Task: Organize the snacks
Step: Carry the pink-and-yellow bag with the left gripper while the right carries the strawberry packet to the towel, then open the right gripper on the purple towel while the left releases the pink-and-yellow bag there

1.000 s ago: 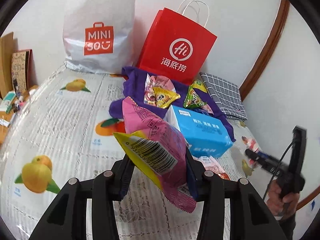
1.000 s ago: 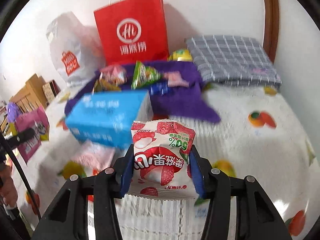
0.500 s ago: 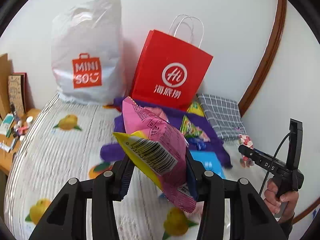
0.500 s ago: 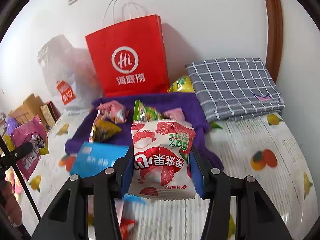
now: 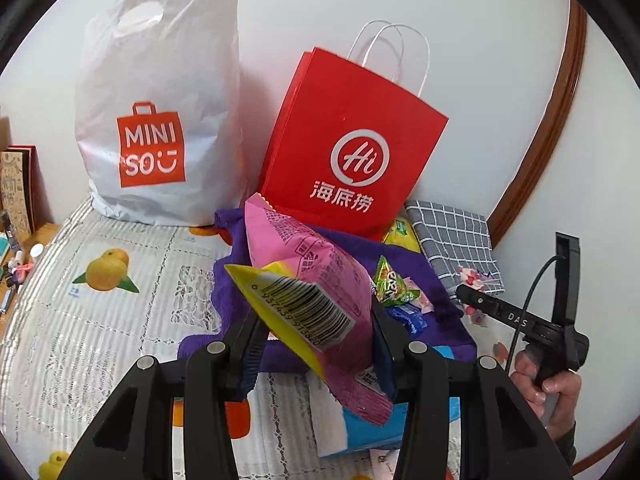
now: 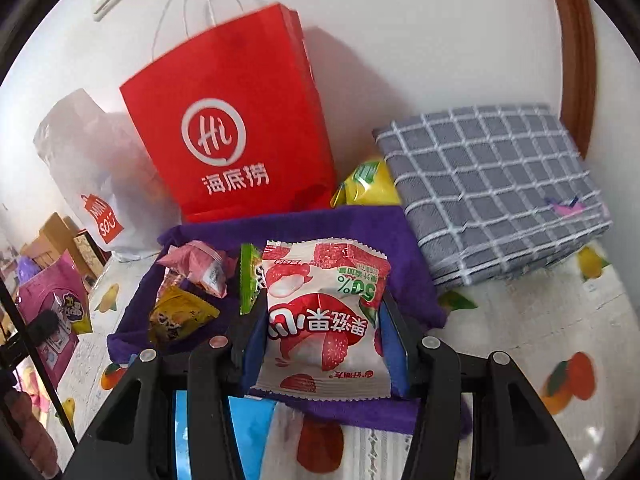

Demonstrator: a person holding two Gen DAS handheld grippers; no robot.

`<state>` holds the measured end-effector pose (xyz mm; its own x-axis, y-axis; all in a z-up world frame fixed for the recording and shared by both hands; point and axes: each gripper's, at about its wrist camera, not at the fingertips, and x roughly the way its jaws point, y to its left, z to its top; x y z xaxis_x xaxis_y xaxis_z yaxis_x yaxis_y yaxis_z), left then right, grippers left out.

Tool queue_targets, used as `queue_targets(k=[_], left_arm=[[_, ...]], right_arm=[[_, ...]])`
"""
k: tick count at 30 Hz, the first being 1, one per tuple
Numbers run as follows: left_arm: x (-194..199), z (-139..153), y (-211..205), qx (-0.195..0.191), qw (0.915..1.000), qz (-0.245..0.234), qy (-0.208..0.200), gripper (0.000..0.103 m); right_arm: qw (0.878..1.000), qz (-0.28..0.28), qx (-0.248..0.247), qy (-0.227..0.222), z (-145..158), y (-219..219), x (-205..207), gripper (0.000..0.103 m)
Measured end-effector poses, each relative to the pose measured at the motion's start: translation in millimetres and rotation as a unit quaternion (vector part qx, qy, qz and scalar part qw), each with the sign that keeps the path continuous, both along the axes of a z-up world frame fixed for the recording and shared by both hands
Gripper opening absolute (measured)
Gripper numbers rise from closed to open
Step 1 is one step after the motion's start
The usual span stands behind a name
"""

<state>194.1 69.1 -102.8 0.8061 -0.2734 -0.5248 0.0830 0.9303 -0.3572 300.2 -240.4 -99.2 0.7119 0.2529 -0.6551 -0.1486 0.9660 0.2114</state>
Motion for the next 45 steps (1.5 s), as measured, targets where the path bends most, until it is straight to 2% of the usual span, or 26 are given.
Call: queue_targets(k=[3,6,10,17,22,26,29,32,36,40,45], left_arm=[[3.9,-7.7,-0.9,0.001,0.9999,0.002,0.013,0.044],[4.8,-11.0,-1.8,0.002,0.9999,0.001,0.017,0.044],[5.1,-11.9,-1.0,0.009,0.9998,0.011,0.013,0.044],[6.5,-15.0,2.0,-0.008,0.9997,0.010,0.021,0.044],[9.2,-9.5,-5.3,0.003,0.9999,0.009,0.014,0.044],[16.4,2.2,-12.3,-0.012,0.9998,-0.002,0.017,0.044],[26.3,12.9,-24.8,-0.008,0.9998,-0.011,0.013,0.044],[39.8,17.6,-39.3,-0.005,0.9997,-0.013,0.020,0.044],[64.1,15.5,-61.2,0.014,0.9991,-0.013,0.038,0.044],[83.8,10.4,-72.3,0.013,0.9987,-0.016,0.046,0.044],[108.4,-2.9,-83.4,0.045,0.9960,-0.010,0.077,0.044]], right_arm=[[1.000,0.004,0.009,0.019,-16.3,-0.7,9.1,0.050],[0.999,0.001,-0.005,0.036,-31.3,3.2,16.3,0.050],[0.999,-0.002,-0.011,0.047,-41.2,3.9,21.1,0.051],[0.998,-0.009,-0.037,0.059,-49.8,6.7,23.8,0.054],[0.998,-0.005,-0.036,0.045,-43.6,6.1,17.5,0.067],[0.999,-0.011,-0.040,0.032,-34.7,3.5,10.4,0.067],[0.998,-0.014,-0.049,0.025,-25.9,1.4,-1.6,0.067],[0.998,-0.011,-0.067,-0.001,-13.0,3.0,-17.5,0.067],[0.998,-0.006,-0.062,-0.017,-2.8,0.9,-26.9,0.067],[0.999,-0.008,-0.049,-0.009,-3.3,-5.5,-26.0,0.067],[0.998,-0.011,-0.057,-0.001,-7.9,-5.6,-24.0,0.067]])
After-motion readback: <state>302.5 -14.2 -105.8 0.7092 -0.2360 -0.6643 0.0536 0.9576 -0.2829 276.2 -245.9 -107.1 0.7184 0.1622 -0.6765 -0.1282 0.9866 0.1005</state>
